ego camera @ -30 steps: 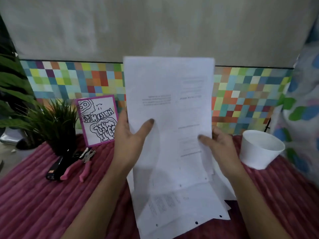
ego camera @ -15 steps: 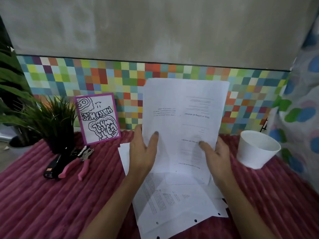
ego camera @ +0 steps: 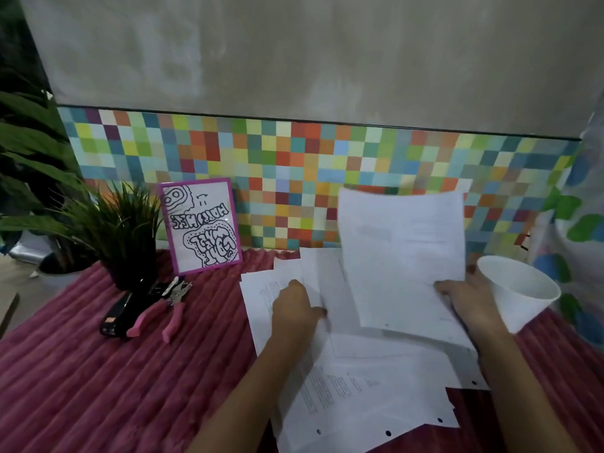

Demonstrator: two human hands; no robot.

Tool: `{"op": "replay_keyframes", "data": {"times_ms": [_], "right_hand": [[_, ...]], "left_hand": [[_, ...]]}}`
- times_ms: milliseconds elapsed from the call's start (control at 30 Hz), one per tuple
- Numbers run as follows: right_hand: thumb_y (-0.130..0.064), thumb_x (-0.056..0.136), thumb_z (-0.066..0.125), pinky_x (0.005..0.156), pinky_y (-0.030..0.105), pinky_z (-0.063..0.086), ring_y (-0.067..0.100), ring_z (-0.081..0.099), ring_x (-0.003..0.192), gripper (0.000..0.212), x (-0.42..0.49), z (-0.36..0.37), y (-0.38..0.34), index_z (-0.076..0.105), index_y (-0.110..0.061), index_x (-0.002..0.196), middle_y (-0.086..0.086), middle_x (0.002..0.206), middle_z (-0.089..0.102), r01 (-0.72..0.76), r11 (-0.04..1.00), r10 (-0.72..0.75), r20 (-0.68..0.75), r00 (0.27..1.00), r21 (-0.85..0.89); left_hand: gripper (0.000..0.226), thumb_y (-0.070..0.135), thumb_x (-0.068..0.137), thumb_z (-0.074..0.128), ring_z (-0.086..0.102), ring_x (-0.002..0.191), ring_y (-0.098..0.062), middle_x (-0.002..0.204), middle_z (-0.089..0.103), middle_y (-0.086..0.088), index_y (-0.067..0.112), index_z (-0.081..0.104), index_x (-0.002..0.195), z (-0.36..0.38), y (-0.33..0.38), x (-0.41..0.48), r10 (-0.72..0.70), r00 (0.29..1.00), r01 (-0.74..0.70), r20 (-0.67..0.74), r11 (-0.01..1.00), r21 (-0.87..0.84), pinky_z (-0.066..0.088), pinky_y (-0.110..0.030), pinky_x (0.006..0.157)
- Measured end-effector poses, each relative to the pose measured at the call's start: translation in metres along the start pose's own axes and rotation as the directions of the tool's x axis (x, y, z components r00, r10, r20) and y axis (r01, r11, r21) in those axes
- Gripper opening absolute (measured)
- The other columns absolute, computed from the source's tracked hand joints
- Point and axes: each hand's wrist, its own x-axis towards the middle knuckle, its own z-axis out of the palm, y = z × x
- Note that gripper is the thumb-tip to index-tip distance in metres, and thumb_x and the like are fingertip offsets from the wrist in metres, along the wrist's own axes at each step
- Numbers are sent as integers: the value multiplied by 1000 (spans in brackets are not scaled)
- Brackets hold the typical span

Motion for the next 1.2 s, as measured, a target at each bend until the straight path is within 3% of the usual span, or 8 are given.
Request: {"op": "replay_keyframes", "data": {"times_ms": [133, 233, 400, 600, 767, 900, 1033, 1200], "right_hand": [[8, 81, 60, 52, 25, 42, 19, 53, 62, 11, 2, 24, 18, 64, -1, 76, 19, 91, 66, -64, 988, 76, 79, 994, -140], [6, 82, 60, 59, 26, 42, 21, 58, 70, 10, 4, 29, 27, 63, -3, 80, 15, 95, 67, -55, 987, 73, 112, 991, -151], [0, 80, 60, 66, 30, 50, 25, 66, 80, 16, -1, 37, 34, 68, -2, 94, 17, 98, 71, -25, 987, 52, 173, 984, -157], [-3, 81, 68, 71, 28, 55, 12, 70, 82, 24, -7, 36, 23, 69, -13, 102, 6, 102, 72, 140, 988, -128, 154, 980, -67], [-8, 80, 72, 82, 39, 58, 24, 73, 92, 34, 9, 13, 20, 67, -9, 114, 5, 105, 75, 16, 974, -77, 265, 961, 226], [-4, 87, 65, 65, 18, 54, 18, 68, 78, 16, 12, -3, 15, 65, -16, 98, -5, 86, 70, 291, 954, -284, -96, 954, 77], [-12, 84, 65, 85, 36, 56, 21, 65, 91, 15, 18, -28, 15, 65, -22, 96, -4, 94, 67, 387, 908, -286, -442, 850, 158], [-7, 88, 62, 95, 41, 47, 25, 61, 102, 31, 21, -34, 22, 61, -6, 120, 10, 115, 65, 171, 973, -118, -310, 943, 152]], "left_hand": [[22, 23, 80, 69, 60, 81, -24, 87, 64, -7, 3, 62, 88, -5, -12, 11, 86, 995, -87, 51, 996, 14, 49, -33, 74], [23, 11, 91, 51, 51, 70, -18, 71, 52, -2, 6, 50, 69, -13, -13, 10, 66, 997, -63, 29, 995, -82, 40, -25, 60], [40, 48, 92, 53, 58, 104, -23, 109, 60, -2, 13, 56, 112, -9, 5, 9, -67, 990, 114, 126, 903, -414, 44, -32, 87], [40, 8, 90, 61, 60, 108, -12, 119, 61, 7, 15, 51, 128, -7, 2, 6, 251, 964, -257, -92, 778, -573, 47, -27, 96], [38, 4, 92, 57, 63, 107, -2, 117, 64, 11, 17, 52, 127, -8, 15, -3, 323, 937, -301, -133, 551, -778, 51, -20, 91], [14, 17, 99, 48, 68, 85, -13, 90, 70, 4, 23, 60, 99, -5, 12, -4, 276, 940, -340, -199, 722, -603, 57, -36, 76], [25, 33, 97, 48, 61, 87, -23, 92, 66, -7, 10, 56, 102, -2, -2, -2, 199, 927, -263, -318, 949, -175, 50, -40, 79], [91, 75, 71, 58, 40, 128, -24, 141, 46, 0, 19, 35, 139, 20, 9, -13, 141, 990, -128, -20, 942, 310, 33, -41, 104]]}}
